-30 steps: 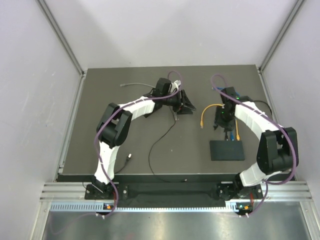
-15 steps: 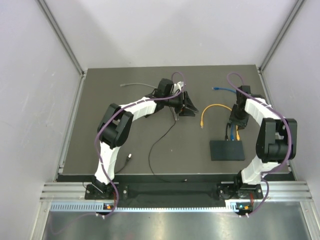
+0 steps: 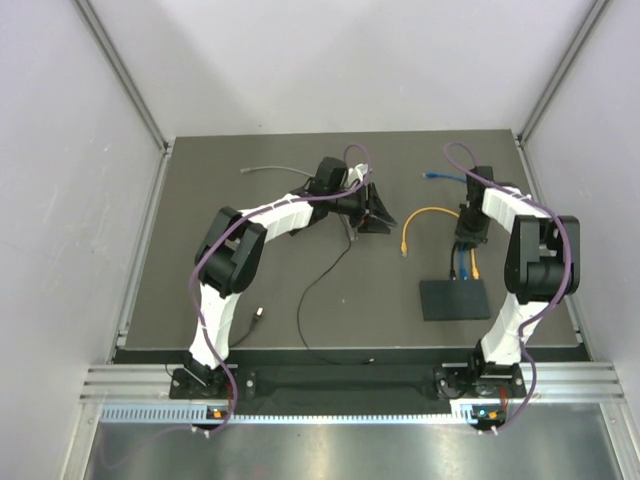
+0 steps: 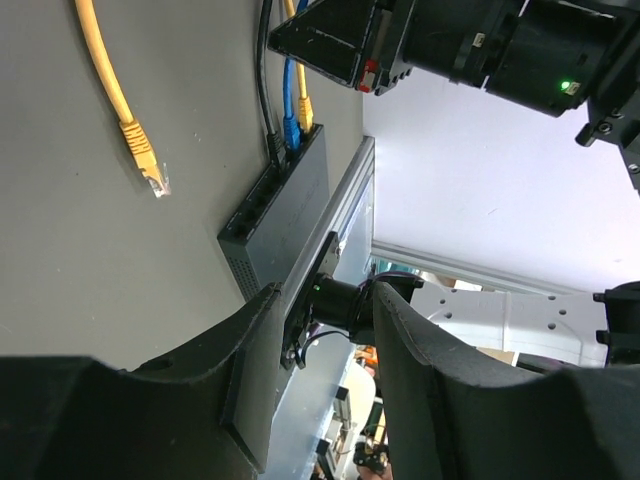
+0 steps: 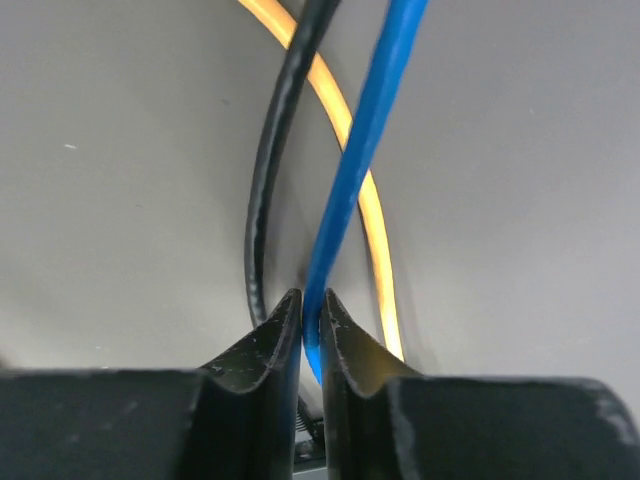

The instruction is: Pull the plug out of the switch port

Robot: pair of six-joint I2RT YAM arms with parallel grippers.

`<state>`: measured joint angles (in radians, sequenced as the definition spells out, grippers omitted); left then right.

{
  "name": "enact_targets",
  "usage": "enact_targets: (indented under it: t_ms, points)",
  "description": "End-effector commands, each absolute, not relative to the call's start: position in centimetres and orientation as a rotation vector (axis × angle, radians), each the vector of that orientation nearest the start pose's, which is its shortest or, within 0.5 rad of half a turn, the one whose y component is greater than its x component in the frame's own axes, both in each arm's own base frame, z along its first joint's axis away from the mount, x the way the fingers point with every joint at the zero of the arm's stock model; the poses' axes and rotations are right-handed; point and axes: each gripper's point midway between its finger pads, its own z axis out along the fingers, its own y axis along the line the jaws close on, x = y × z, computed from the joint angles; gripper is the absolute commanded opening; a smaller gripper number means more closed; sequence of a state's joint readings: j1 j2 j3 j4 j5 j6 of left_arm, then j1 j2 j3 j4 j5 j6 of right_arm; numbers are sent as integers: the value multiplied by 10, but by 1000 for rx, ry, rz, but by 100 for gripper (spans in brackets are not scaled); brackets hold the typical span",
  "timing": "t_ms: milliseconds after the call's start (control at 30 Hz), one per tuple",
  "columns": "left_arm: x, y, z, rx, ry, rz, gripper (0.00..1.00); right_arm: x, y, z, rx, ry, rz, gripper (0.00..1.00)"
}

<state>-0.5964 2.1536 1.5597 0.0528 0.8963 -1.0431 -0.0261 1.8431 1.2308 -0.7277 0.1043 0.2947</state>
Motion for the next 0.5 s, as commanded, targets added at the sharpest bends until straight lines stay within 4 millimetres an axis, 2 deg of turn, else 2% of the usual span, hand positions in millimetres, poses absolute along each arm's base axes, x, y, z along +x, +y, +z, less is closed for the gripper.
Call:
enact_targets:
  t_ms: [0, 133, 233, 333, 367, 433, 467]
  points:
    - [348, -432, 162, 170, 2441, -1808, 46, 376, 1, 46, 415, 2775, 5, 11]
    - [347, -440, 157, 129, 2460, -1814, 46, 385, 59, 50, 263, 2800, 137, 9]
    - [349, -449, 153, 71, 2467, -1822, 47, 388, 86, 55, 224, 2802, 203, 9]
    - [348, -461, 147, 0, 2489, -1840, 47, 387, 100, 58, 198, 2807, 227, 12]
    - [347, -465, 141, -53, 2520, -1858, 47, 387, 100, 59, 201, 2807, 233, 19]
    - [343, -475, 143, -56, 2499, -1903, 47, 386, 95, 62, 209, 2804, 200, 32]
    - [341, -478, 138, -88, 2518, -1915, 47, 385, 93, 62, 204, 2806, 191, 34]
